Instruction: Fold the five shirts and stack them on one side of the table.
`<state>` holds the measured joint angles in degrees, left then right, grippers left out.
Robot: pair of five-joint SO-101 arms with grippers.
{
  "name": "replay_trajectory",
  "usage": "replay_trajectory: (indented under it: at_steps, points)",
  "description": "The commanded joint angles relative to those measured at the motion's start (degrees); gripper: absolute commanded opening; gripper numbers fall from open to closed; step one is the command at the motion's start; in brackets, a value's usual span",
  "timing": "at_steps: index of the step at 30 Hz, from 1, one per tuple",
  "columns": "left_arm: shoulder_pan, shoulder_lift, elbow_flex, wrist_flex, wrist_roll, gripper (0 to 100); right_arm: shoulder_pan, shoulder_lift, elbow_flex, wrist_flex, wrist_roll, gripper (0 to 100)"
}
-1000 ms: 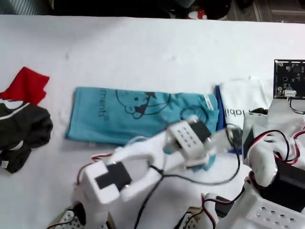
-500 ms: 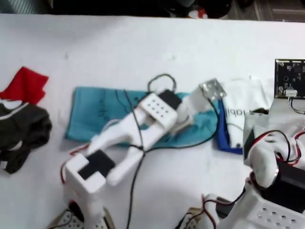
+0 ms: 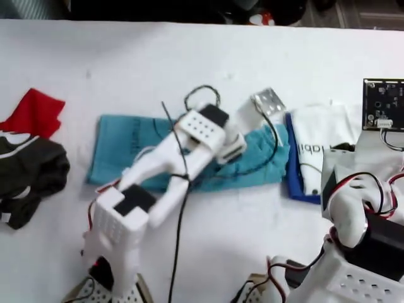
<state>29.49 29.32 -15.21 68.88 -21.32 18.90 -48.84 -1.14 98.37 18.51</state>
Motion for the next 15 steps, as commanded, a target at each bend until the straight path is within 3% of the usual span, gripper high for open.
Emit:
replay_trajectory:
  at_steps: [1,7,13,15]
  points:
    - [-3.03,0.57,-8.44,4.48,-0.35,22,0.13,0.31,-0.18,0.13,0.62,1.8]
    - [-7.43,0.48,-18.73,14.86,-0.35,20,0.13,0.31,-0.18,0.13,0.62,1.8]
    - [-3.82,-0.84,-28.13,32.7,-0.09,13,0.13,0.31,-0.18,0.13,0.62,1.8]
    - [-2.51,-2.24,-28.57,33.67,0.18,8,0.13,0.31,-0.18,0.13,0.62,1.8]
